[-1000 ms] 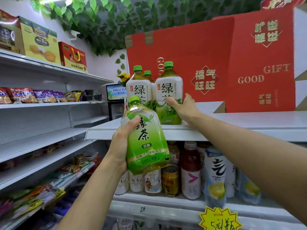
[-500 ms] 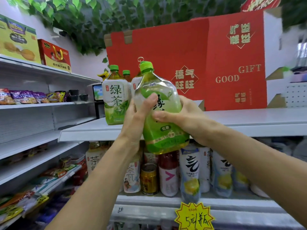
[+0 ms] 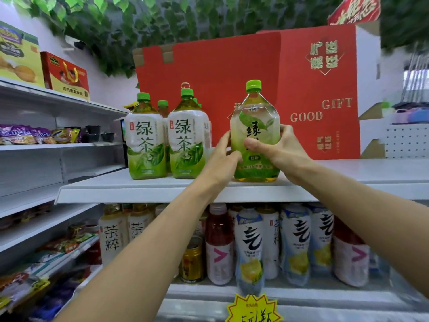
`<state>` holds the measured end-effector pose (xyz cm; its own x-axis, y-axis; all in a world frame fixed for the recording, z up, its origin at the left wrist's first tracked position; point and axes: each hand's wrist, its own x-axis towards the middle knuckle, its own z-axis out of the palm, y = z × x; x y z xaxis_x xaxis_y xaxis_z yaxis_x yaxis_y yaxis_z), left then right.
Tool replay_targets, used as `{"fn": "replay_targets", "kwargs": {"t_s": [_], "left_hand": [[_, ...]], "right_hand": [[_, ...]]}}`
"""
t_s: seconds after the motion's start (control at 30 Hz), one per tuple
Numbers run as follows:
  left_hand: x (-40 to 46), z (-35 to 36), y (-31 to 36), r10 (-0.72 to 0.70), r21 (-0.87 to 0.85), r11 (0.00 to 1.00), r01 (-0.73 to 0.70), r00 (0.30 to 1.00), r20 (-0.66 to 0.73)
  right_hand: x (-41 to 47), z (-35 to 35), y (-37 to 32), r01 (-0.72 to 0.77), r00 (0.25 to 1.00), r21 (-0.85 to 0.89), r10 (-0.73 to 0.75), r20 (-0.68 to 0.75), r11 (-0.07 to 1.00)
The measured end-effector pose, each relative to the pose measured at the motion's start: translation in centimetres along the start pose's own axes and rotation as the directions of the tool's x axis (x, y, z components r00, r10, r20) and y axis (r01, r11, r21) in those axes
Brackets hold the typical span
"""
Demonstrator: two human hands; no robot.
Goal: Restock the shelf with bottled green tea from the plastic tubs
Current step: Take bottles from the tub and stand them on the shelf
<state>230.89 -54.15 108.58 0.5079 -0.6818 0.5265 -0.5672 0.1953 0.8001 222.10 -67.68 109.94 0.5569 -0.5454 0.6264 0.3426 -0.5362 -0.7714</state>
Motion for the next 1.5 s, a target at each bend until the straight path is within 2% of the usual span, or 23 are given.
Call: {"fn": "replay_targets", "kwargs": {"t_s": [0.23, 0.5, 0.73, 0.83, 0.93, 1.0, 1.07, 1.17, 1.3, 1.5], "left_hand": [[2.0, 0.2, -1.5, -0.083, 0.197, 0.977, 0.085, 0.996, -0.017], [4.3, 0.5, -2.3, -0.216, 0.390, 0.895, 0.216, 0.975, -0.046], [5.2, 0.5, -3.3, -0.157, 0.543, 0.820, 0.180, 0.984, -0.089], [5.0, 0.7, -3.3, -0.107, 0.603, 0.784, 0.151, 0.988, -0.109], [4.7, 0.8, -3.3, -0.024, 0.604, 0.789, 0.113, 0.988, -0.153], [4.2, 1.0, -3.1, 0.060, 0.612, 0.788, 0.068, 0.981, -0.186], [3.4, 1.1, -2.9, 0.160, 0.623, 0.782, -0.002, 0.967, -0.197], [1.2, 1.7, -2.9, 0.256, 0.662, 0.744, -0.090, 0.954, -0.158], [-4.2, 4.4, -3.1, 0.317, 0.661, 0.732, -0.166, 0.942, -0.115], [-13.8, 12.1, -2.4, 0.389, 0.625, 0.723, -0.294, 0.921, -0.017]], "right_hand": [[4.0, 0.4, 1.8, -0.060, 0.992, -0.114, 0.072, 0.101, 0.992], [8.1, 1.3, 4.5, -0.088, 0.988, -0.200, 0.111, 0.107, 0.976], [8.6, 2.2, 5.2, -0.053, 0.992, -0.197, 0.074, 0.101, 0.979], [8.4, 2.4, 4.9, -0.102, 0.989, -0.264, 0.127, 0.078, 0.959], [6.9, 1.7, 4.0, -0.159, 0.980, -0.461, 0.197, 0.034, 0.873], [4.7, 0.6, 2.7, -0.087, 0.991, -0.612, 0.132, 0.029, 0.786], [1.7, -0.8, 1.5, 0.022, 0.999, -0.715, 0.004, 0.035, 0.699], [-3.1, -3.0, 1.1, 0.101, 0.989, -0.796, -0.150, 0.014, 0.597], [-10.7, -5.9, 1.3, 0.163, 0.961, -0.876, -0.273, 0.037, 0.453], [-21.3, -12.1, 2.8, 0.160, 0.947, -0.932, -0.315, 0.052, 0.325]]}}
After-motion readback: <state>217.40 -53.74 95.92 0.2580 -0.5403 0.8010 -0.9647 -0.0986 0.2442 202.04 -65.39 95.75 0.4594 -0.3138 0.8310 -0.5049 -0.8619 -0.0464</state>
